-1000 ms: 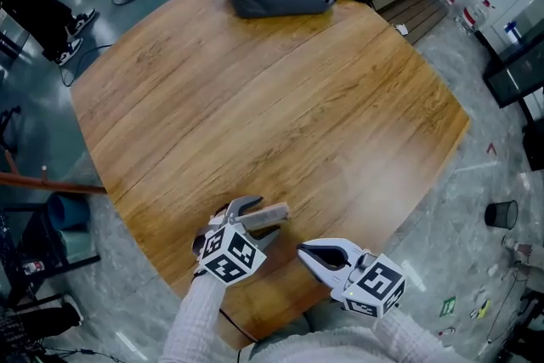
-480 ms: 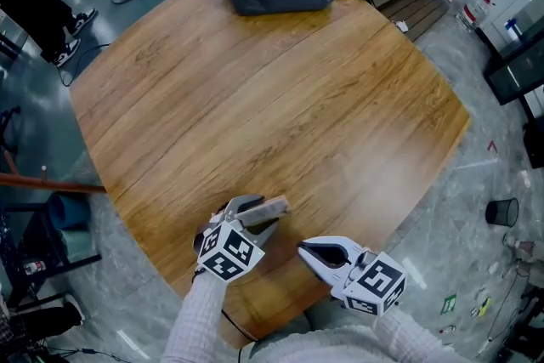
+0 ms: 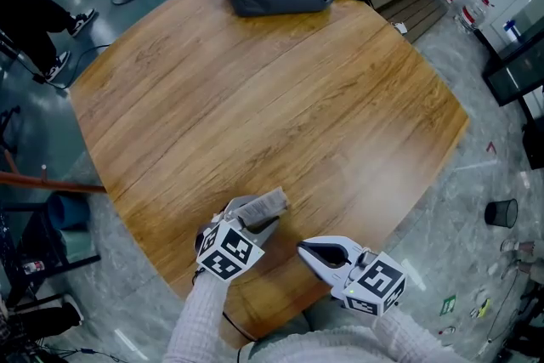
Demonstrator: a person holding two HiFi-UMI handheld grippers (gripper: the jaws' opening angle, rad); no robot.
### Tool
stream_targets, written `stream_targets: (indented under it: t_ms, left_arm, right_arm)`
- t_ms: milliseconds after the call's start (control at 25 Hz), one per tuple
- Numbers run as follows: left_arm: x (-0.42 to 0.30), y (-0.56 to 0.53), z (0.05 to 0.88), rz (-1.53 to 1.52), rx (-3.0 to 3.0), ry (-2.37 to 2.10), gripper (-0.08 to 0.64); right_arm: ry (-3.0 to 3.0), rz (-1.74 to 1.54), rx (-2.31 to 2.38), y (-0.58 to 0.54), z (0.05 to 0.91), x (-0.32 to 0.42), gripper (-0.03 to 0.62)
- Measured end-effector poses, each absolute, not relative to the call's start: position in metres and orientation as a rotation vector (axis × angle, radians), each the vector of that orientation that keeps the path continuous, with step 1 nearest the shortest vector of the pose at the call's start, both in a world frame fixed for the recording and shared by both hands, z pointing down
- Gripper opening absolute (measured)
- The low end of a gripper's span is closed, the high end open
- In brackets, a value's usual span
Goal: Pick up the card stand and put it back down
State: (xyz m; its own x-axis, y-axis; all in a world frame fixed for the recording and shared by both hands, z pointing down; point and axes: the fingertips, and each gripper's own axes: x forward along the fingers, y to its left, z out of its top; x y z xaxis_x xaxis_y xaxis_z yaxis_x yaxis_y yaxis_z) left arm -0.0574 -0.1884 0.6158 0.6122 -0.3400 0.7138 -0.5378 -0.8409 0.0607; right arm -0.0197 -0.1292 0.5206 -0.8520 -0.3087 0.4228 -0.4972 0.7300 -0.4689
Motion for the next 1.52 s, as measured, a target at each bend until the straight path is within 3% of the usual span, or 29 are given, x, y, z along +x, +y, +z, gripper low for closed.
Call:
stream_targets:
  t_ms: [480,1520]
  left_arm:
    - [-0.058,-0.188,0.583,0.943,2.596,-0.794,0.187]
    - [-0.091,-0.145,0.413,0.51,2.624,-1.208,0.187]
  right_arm:
    - [-2.643,0.795,0.637,-0.135,0.507,-0.018,-0.003]
    - [-2.824,0.441,0.523,-0.118,0.402,-0.033,-0.003]
